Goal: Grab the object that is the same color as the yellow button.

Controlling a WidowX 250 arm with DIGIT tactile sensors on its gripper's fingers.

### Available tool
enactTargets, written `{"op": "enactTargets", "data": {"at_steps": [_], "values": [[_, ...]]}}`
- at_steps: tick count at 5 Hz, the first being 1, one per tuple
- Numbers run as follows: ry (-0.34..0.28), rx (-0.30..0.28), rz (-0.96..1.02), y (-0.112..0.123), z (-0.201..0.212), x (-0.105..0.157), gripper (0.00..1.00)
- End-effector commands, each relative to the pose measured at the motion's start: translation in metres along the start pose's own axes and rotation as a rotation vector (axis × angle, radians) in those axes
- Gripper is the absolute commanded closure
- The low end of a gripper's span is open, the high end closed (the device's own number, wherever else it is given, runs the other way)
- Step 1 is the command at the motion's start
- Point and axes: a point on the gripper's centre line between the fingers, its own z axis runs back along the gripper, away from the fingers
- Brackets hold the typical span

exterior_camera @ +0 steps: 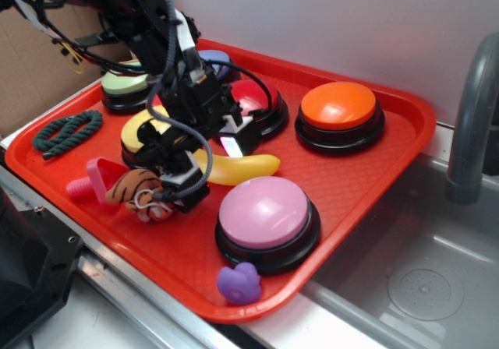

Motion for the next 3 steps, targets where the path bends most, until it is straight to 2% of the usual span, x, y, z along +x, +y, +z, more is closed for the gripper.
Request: {"op": "enactTargets", "data": {"at_steps": [1,2,3], "values": [[-0.012,0.011,-0.090,-0.007,-0.004,0.010,1.00],[-0.017,0.021,-0.090,-0.009,0.000,0.009,1.00],[-0.016,0.055,-0.034,-0.009,0.016,0.009,1.00]]}}
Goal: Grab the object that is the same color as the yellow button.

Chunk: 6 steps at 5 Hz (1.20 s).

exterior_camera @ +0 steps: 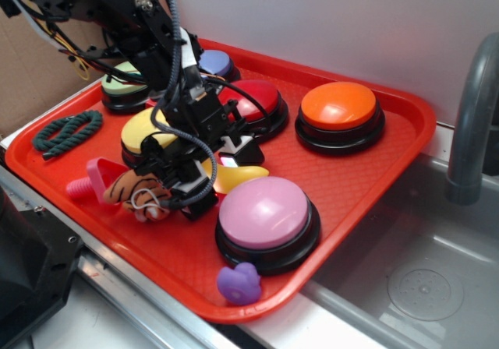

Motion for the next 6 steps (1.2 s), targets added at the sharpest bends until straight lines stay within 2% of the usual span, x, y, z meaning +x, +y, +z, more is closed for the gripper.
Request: {"op": "enactTargets", "data": {"at_steps": [1,3,4,5,6], "values": [[0.126,0.078,0.270,0.004,0.052,0.007,1.00],[0.282,0.100,0.769,0.009,0.112,0.019,1.00],[0.281,0.098,1.026,0.009,0.142,0.020,1.00],[0.339,0.154,1.270,0.010,0.157,0.015,1.00],[0.328,0.217,1.514,0.013,0.167,0.009,1.00]]}}
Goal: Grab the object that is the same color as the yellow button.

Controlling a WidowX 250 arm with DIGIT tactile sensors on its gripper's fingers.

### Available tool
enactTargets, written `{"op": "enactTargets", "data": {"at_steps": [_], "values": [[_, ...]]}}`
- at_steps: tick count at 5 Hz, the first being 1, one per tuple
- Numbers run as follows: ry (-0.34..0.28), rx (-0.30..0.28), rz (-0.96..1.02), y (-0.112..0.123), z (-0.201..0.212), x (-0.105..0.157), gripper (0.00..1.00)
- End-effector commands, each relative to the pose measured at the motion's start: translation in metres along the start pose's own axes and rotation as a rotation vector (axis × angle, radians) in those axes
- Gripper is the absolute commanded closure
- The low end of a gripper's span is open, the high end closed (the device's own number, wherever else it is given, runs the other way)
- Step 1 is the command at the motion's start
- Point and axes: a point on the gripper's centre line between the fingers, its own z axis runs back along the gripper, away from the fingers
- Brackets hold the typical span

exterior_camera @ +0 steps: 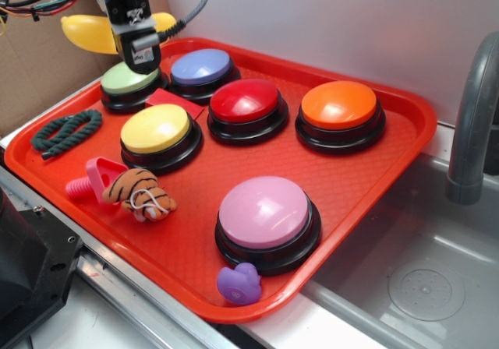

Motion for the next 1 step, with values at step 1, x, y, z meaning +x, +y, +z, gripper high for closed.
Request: {"op": "enactTargets", "data": {"at_steps": [1], "values": [[-0.062,-0.023,0.355,0.0099,0.0233,0.0131,1.00]]}}
